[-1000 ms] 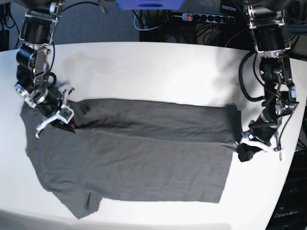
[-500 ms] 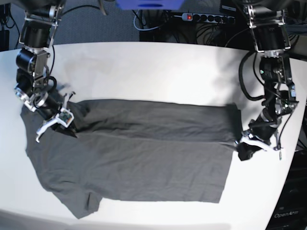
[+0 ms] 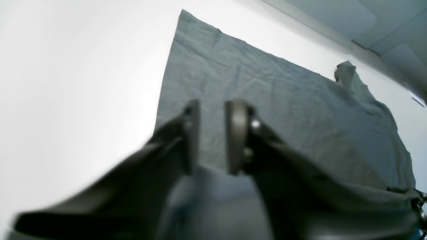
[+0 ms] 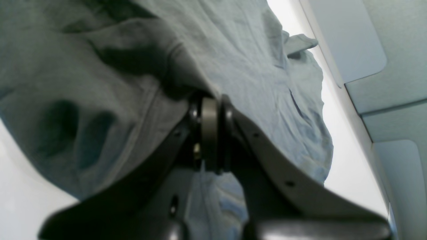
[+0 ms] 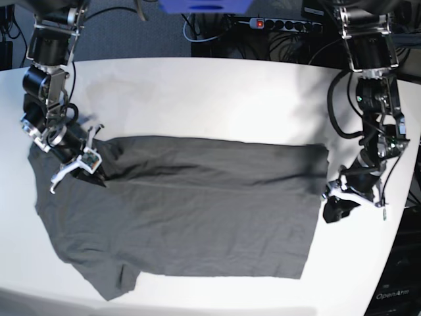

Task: Fold the T-shirt properly
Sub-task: 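Open the left gripper, then the right gripper, releasing the folded edge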

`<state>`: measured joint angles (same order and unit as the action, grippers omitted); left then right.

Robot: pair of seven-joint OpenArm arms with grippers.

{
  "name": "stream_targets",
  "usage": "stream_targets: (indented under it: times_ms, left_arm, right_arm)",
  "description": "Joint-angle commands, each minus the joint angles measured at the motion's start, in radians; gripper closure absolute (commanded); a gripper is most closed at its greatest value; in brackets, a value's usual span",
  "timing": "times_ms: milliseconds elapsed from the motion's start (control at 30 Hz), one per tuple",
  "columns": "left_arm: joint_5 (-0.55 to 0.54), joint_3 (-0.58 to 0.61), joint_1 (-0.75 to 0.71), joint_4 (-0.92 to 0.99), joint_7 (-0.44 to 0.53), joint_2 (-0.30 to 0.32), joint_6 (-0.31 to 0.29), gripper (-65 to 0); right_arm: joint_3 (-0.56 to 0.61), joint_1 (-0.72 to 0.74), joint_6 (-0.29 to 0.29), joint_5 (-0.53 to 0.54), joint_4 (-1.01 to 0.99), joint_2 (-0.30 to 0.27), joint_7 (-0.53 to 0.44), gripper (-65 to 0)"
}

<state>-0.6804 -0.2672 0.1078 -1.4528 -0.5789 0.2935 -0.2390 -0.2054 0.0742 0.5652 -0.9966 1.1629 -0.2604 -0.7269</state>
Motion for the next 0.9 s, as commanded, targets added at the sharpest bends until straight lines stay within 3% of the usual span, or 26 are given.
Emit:
stream_targets:
  times_ms: [0, 67, 167, 500, 633, 867]
  left_arm:
    - [-0.012, -0.005, 0.017, -0.022, 0.027, 0.009, -0.01, -26.2]
    - [-0.012, -0.005, 0.017, -0.022, 0.027, 0.009, -0.01, -31.8]
    - [-0.012, -0.005, 0.017, -0.022, 0.027, 0.008, -0.01, -35.2]
    - [-0.012, -0.004, 0.022, -0.013, 0.03, -0.017, -0.01, -35.3]
    - [-0.012, 0.018, 0.016, -0.013, 0.092, -0.017, -0.01, -35.3]
    - [-0.012, 0.061, 0.005, -0.013, 0.115, -0.012, -0.01, -35.2]
  right_arm:
    - [-0.007, 0.017, -0.012, 0.02, 0.015, -0.014, -0.023, -0.7]
    - [-0.007, 0.017, -0.012, 0.02, 0.015, -0.014, -0.023, -0.7]
    - [-0.009, 0.017, -0.012, 0.02, 0.015, -0.012, -0.021, -0.7]
    - [-0.036, 0.016, -0.012, 0.02, 0.009, -0.007, -0.021, -0.9]
    - [-0.036, 0.006, -0.012, 0.02, 0.007, -0.007, -0.021, -2.0]
    - [-0.036, -0.004, -0.012, 0.02, 0.009, 0.006, -0.023, -23.4]
